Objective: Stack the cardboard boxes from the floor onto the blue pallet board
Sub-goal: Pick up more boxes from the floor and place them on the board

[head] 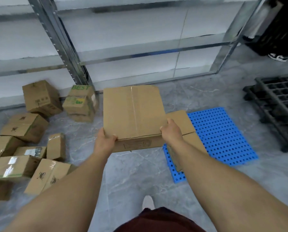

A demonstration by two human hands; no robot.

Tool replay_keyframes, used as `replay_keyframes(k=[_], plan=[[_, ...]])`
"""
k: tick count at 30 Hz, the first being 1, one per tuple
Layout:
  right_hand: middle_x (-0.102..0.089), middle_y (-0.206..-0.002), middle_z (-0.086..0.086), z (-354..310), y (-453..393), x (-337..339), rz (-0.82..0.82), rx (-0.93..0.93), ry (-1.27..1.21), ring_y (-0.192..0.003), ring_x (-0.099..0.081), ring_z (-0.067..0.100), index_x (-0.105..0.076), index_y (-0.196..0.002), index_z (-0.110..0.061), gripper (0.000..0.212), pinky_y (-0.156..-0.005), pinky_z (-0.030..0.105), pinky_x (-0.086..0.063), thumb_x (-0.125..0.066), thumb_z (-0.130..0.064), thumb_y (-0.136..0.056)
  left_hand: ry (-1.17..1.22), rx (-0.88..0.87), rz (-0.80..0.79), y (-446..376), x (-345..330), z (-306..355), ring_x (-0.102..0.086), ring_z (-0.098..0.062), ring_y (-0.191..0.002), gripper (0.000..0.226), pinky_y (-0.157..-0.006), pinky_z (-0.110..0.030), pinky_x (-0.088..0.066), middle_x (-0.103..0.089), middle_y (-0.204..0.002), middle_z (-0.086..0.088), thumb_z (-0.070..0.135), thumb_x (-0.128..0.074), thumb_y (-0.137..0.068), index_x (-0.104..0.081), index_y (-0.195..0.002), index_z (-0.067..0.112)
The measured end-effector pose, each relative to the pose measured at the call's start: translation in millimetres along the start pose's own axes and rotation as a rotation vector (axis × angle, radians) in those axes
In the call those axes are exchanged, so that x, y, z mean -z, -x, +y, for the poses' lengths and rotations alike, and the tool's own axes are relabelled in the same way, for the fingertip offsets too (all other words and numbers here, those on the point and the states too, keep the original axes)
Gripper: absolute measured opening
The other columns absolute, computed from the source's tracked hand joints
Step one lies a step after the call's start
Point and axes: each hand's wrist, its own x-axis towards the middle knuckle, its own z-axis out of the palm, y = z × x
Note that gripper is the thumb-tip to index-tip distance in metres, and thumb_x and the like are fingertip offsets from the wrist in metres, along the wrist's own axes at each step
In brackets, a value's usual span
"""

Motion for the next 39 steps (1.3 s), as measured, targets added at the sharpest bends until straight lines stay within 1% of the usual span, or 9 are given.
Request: replay_keyframes(k=[4, 9, 12, 15, 21, 25, 31, 34, 39], plan=[[-0.055, -0.127, 0.009, 49.1, 32.5, 32.5, 0.093, -0.046, -0.043, -0.104, -0.054, 0.028, -0.037, -0.137, -0.016, 0.045, -0.080, 0.033, -0.041, -0.042, -0.018, -0.092, -0.008, -0.027, -0.092, 38.3, -31.1, -2.0, -0.049, -0.023, -0.099, 0.041, -0.082, -0.032, -0.039, -0.055, -0.123, -0.008, 0.016, -0.054, -0.089, -0.043, -0.128, 0.015], [-0.055, -0.124, 0.004, 102.1, 56.3, 69.0, 0.110, -0.058, -0.112, -0.090, -0.051, 0.020, -0.038, -0.137, -0.019, 0.042, -0.075, 0.032, -0.042, -0.042, -0.019, -0.095, -0.011, -0.068, -0.135, 84.9, -66.2, -3.0, -0.048, -0.020, -0.098, 0.043, -0.082, -0.032, -0.039, -0.054, -0.123, -0.006, 0.017, -0.054, -0.090, -0.043, -0.132, 0.016], [-0.056, -0.122, 0.005, 129.7, 57.4, 100.6, 0.115, -0.049, -0.126, -0.090, -0.055, 0.022, -0.040, -0.134, -0.018, 0.039, -0.072, 0.036, -0.045, -0.044, -0.020, -0.096, -0.014, -0.092, -0.160, 107.4, -94.1, 10.1, -0.047, -0.019, -0.098, 0.045, -0.081, -0.032, -0.038, -0.053, -0.120, -0.003, 0.018, -0.054, -0.090, -0.041, -0.133, 0.017], [-0.055, -0.121, 0.005, 161.3, 52.9, 141.5, 0.134, -0.047, -0.142, -0.081, -0.052, 0.021, -0.040, -0.132, -0.019, 0.036, -0.066, 0.035, -0.042, -0.043, -0.019, -0.096, -0.010, -0.122, -0.170, 129.4, -135.0, 28.8, -0.047, -0.020, -0.100, 0.048, -0.082, -0.032, -0.038, -0.051, -0.120, -0.002, 0.018, -0.055, -0.090, -0.038, -0.135, 0.017], [-0.050, -0.087, -0.001, 242.1, 39.4, 241.4, 0.162, -0.101, -0.114, -0.065, -0.052, 0.018, -0.040, -0.131, -0.019, 0.035, -0.059, 0.035, -0.044, -0.043, -0.019, -0.096, -0.031, -0.112, -0.192, 192.6, -245.3, 61.9, -0.046, -0.019, -0.098, 0.048, -0.084, -0.032, -0.039, -0.051, -0.120, -0.003, 0.018, -0.056, -0.090, -0.039, -0.134, 0.015], [-0.057, -0.101, 0.003, 287.8, 21.0, 301.7, 0.196, -0.094, -0.099, -0.067, -0.048, 0.015, -0.041, -0.130, -0.018, 0.035, -0.052, 0.029, -0.037, -0.043, -0.019, -0.094, -0.009, -0.115, -0.217, 219.9, -317.3, 81.4, -0.046, -0.017, -0.097, 0.048, -0.082, -0.031, -0.037, -0.051, -0.120, -0.002, 0.017, -0.055, -0.090, -0.038, -0.134, 0.014], [-0.059, -0.116, 0.007, 333.0, -10.8, 347.2, 0.193, -0.099, -0.156, -0.082, -0.054, 0.022, -0.042, -0.133, -0.018, 0.039, -0.063, 0.030, -0.038, -0.044, -0.018, -0.093, -0.042, -0.098, -0.220, 231.8, -384.8, 100.0, -0.049, -0.020, -0.101, 0.047, -0.085, -0.031, -0.038, -0.053, -0.124, -0.004, 0.019, -0.055, -0.090, -0.037, -0.134, 0.015], [-0.056, -0.122, 0.005, 348.7, -35.5, 357.0, 0.191, -0.123, -0.152, -0.080, -0.050, 0.018, -0.039, -0.136, -0.018, 0.042, -0.060, 0.028, -0.037, -0.044, -0.019, -0.094, -0.064, -0.083, -0.226, 224.4, -413.4, 108.3, -0.051, -0.025, -0.109, 0.048, -0.087, -0.031, -0.039, -0.053, -0.127, -0.007, 0.018, -0.055, -0.090, -0.037, -0.134, 0.014], [-0.057, -0.111, 0.002, 365.9, -87.9, 373.5, 0.180, -0.160, -0.138, -0.076, -0.051, 0.018, -0.043, -0.130, -0.017, 0.036, -0.056, 0.027, -0.038, -0.043, -0.017, -0.093, -0.113, -0.040, -0.229, 201.4, -464.4, 123.9, -0.047, -0.022, -0.099, 0.048, -0.085, -0.032, -0.039, -0.052, -0.124, -0.008, 0.019, -0.054, -0.090, -0.035, -0.134, 0.012]])
